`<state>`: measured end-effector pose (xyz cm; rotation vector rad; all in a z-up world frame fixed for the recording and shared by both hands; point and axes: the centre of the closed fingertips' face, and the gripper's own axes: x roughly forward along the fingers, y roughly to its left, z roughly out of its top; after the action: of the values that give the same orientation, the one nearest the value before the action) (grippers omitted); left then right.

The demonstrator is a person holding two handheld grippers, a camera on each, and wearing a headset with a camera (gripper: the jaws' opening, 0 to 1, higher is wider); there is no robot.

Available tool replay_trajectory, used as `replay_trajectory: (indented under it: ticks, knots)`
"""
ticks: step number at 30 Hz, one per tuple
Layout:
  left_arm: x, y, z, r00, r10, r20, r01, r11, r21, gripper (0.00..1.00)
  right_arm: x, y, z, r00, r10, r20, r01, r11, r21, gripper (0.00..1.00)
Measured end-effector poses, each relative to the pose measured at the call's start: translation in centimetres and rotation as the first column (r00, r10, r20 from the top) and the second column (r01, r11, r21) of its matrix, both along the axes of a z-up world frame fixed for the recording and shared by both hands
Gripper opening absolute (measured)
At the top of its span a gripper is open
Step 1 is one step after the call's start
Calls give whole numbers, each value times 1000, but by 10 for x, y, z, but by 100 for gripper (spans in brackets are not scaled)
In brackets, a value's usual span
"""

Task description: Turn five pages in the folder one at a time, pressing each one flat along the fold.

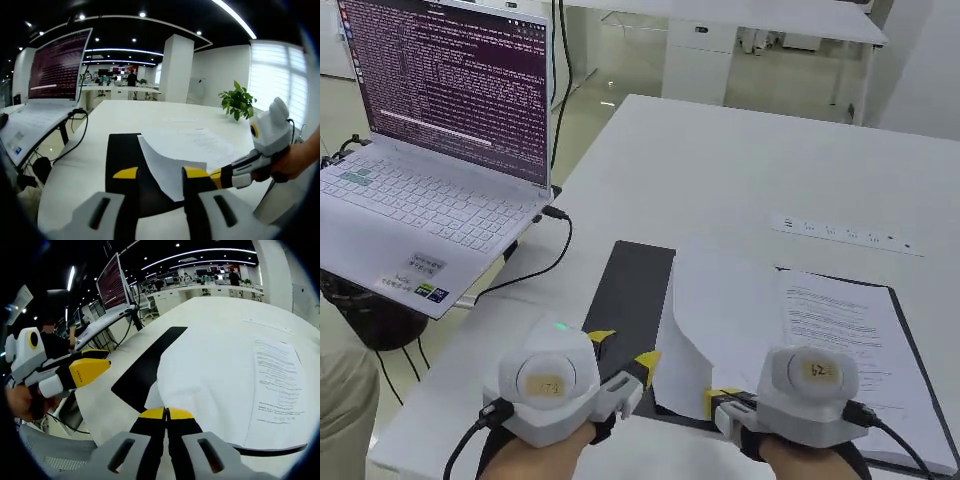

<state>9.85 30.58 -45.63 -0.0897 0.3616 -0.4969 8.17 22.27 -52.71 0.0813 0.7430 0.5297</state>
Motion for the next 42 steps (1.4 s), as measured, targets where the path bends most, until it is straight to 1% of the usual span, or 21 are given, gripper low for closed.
replay_trajectory:
  ticks: [3, 9, 11, 14, 17, 20, 23, 24, 25, 27, 28, 29, 31, 32, 34, 35, 38, 40, 42]
  knots:
    - [0, 3, -2, 1000, 6, -3, -6, 1000, 1, 32, 2, 5, -6, 1000, 18, -12, -18, 1000, -15, 0]
    - [-4, 13, -11, 999, 28, -26, -28, 1000, -1, 32, 6, 14, -19, 998, 62, -19, -63, 995, -73, 0]
    - [-6, 15, -13, 999, 34, -32, -34, 999, -3, 32, 5, 14, -25, 997, 72, -31, -75, 992, -99, 0]
    - [-7, 19, -18, 998, 44, -43, -44, 999, 0, 32, 5, 12, -33, 997, 71, -44, -76, 991, -109, 0]
    - [-9, 23, -21, 997, 57, -53, -57, 998, -2, 32, 3, 12, -36, 996, 72, -43, -77, 991, -108, 0]
    - [-10, 24, -22, 996, 61, -57, -61, 998, 0, 31, 3, 13, -33, 996, 76, -38, -79, 992, -98, 1]
    - [-10, 23, -23, 996, 60, -61, -60, 998, 3, 31, 1, 16, -31, 996, 85, -41, -87, 993, -74, 5]
    - [-9, 22, -23, 996, 59, -60, -59, 998, 2, 31, 0, 18, -29, 995, 90, -35, -92, 994, -63, 6]
    - [-9, 21, -23, 997, 57, -60, -57, 998, 0, 31, -2, 19, -27, 995, 91, -32, -93, 994, -63, 6]
    - [-7, 18, -23, 997, 53, -59, -53, 999, 2, 31, -6, 22, -25, 994, 106, -28, -107, 993, -50, 5]
    - [-6, 17, -23, 997, 50, -61, -50, 999, 0, 31, -7, 24, -22, 993, 112, -21, -113, 993, -34, 5]
    - [-5, 14, -24, 997, 45, -62, -45, 999, 1, 32, -7, 25, -20, 993, 115, -11, -116, 993, -31, 5]
    - [-3, 8, -26, 997, 29, -66, -28, 1000, 5, 32, -10, 26, -14, 993, 116, 6, -116, 993, -13, 5]
    - [-1, 3, -28, 997, 17, -70, -17, 1000, 7, 32, -10, 27, -8, 994, 110, 19, -110, 994, 9, 5]
    - [1, -4, -29, 997, -4, -73, 4, 1000, 9, 32, -12, 25, -3, 994, 103, 30, -103, 994, 21, 5]
    - [2, -12, -31, 997, -29, -74, 30, 999, 17, 32, -11, 24, 2, 995, 92, 44, -94, 995, 40, 5]
    - [7, -30, -38, 993, -84, -87, 87, 996, 31, 31, -11, 15, 13, 994, 71, 80, -75, 996, 51, 0]
    - [11, -42, -42, 990, -117, -82, 121, 991, 49, 31, -10, 7, 20, 995, 43, 92, -49, 997, 67, 0]
    - [14, -51, -50, 986, -142, -92, 148, 987, 68, 30, -9, -4, 25, 995, 13, 102, -20, 997, 73, 0]
